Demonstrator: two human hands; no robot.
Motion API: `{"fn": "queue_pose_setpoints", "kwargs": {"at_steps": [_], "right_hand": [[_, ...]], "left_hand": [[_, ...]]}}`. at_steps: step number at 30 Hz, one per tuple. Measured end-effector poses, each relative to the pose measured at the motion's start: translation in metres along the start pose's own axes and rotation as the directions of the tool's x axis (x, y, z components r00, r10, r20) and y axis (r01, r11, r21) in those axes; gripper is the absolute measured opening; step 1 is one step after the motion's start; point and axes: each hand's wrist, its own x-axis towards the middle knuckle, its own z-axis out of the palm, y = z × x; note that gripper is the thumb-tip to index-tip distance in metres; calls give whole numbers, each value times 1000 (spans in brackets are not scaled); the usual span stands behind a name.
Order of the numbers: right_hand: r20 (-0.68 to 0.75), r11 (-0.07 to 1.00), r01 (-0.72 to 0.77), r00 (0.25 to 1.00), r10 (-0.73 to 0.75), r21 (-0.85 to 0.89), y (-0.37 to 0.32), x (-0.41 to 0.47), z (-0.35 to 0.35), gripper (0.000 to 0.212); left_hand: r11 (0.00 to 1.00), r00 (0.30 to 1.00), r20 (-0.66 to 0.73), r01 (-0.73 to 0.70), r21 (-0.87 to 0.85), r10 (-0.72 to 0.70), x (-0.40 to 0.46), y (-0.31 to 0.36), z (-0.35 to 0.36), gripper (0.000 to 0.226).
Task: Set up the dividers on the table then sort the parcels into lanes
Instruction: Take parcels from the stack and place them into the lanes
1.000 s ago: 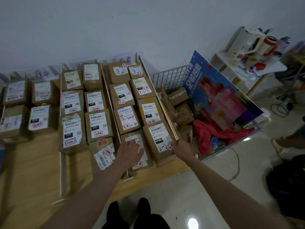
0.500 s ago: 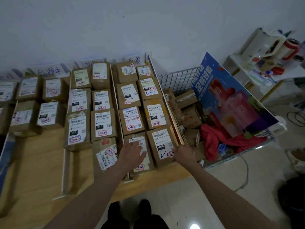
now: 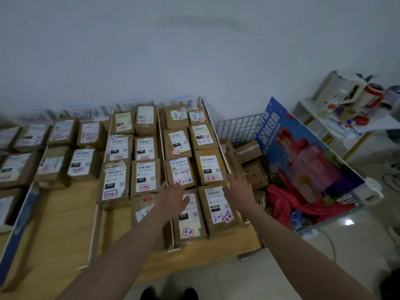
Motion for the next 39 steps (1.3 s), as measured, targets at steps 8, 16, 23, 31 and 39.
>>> {"fn": "queue_pose_setpoints", "kwargs": {"at_steps": [8, 16, 23, 31, 39], "right_hand": [[-181, 961, 271, 944, -277, -59, -98, 20, -30, 45], [-176, 896, 422, 880, -441, -135, -213, -6, -20, 53], [-133, 854, 500, 845, -518, -145, -318, -54, 21, 55], [-147, 833, 546, 819, -554, -94, -451, -125, 78, 60], [-120, 783, 613, 774, -622, -105, -547, -154, 112, 59]], "left_hand": [[978, 939, -274, 201, -53, -208, -30, -76, -73, 53], [933, 861, -363, 348, -88, -355, -109, -176, -82, 56], [896, 807, -390, 416, -156, -443, -199, -266, -59, 53], [866, 743, -446, 449, -222, -499, -307, -382, -31, 58], [826, 693, -455, 510, -238, -559, -359, -472, -20, 50]]}}
